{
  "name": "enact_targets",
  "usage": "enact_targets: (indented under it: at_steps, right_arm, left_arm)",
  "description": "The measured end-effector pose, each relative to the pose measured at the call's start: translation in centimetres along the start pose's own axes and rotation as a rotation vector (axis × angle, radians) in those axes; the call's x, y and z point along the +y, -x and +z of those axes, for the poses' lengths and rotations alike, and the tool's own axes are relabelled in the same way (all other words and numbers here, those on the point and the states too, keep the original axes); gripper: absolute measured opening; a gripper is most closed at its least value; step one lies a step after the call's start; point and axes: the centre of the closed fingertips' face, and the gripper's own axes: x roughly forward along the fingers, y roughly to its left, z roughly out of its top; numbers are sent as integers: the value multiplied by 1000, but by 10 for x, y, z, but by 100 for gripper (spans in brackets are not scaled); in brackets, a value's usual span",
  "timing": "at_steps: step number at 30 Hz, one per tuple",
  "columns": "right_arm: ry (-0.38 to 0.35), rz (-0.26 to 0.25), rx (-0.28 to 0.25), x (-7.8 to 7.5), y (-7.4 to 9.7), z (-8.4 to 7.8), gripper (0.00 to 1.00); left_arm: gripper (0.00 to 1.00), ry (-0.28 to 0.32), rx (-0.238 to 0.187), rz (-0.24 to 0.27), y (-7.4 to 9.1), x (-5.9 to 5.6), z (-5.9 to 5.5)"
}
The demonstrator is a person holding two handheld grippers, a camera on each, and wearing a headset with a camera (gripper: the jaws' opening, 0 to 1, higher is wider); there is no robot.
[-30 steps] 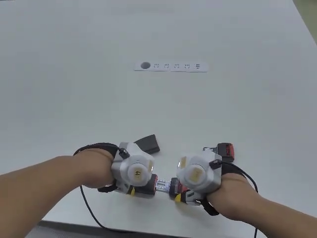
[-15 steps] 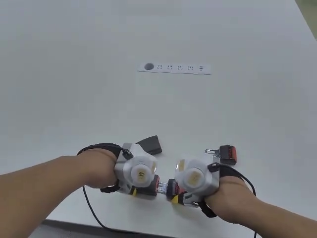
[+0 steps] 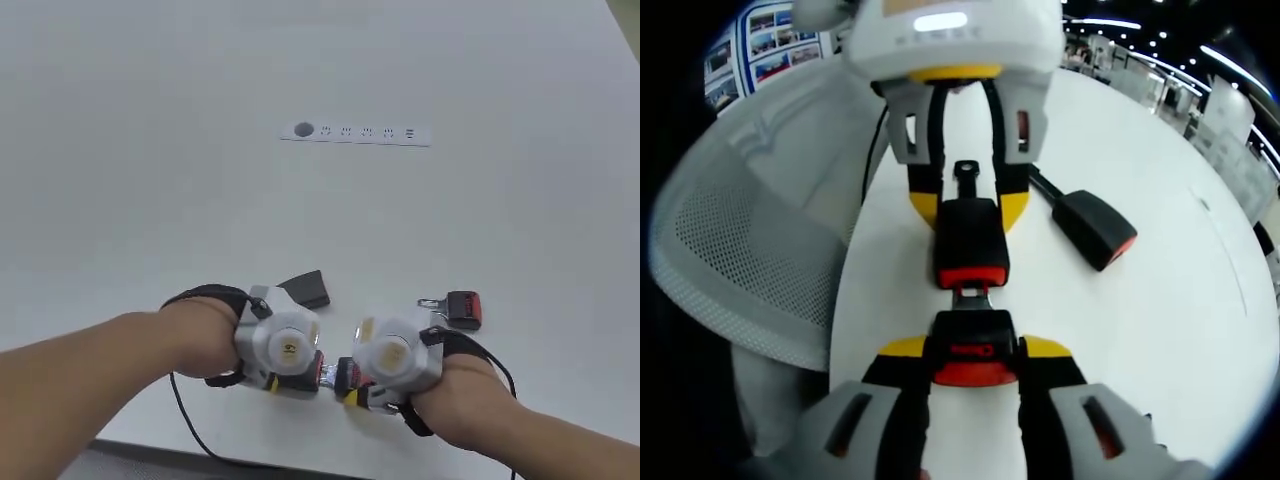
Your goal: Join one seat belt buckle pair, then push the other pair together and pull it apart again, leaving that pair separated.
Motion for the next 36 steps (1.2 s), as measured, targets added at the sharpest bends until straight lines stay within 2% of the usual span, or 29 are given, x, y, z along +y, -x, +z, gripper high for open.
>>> enact_targets:
  at_steps: [5,8,12,21,22,23,36]
  right_arm:
    - [1,4,4,-1,-1,1,32]
    - [7,8,4,-1,-3,4,32]
    - [14,11,3,0,-8,12,31]
    - [30,20,-6,-1,-10,16,31]
    - [7,19,12,0,-9,14,31]
    - [26,21,1,-2,-9,16,31]
    - [27,25,-5,-2,-9,12,32]
  left_arm:
    - [31,36,-28,6,1,0,-2]
    - [31,37,-38,6,1,0,0]
    - [31,35,-26,6,0,0,0]
    - [31,36,-20,7,1,0,-1]
    - [31,38,-17,9,1,0,-1]
    - [31,35,-20,8,1,0,-1]
    - [32,31,-23,5,0,1,-2]
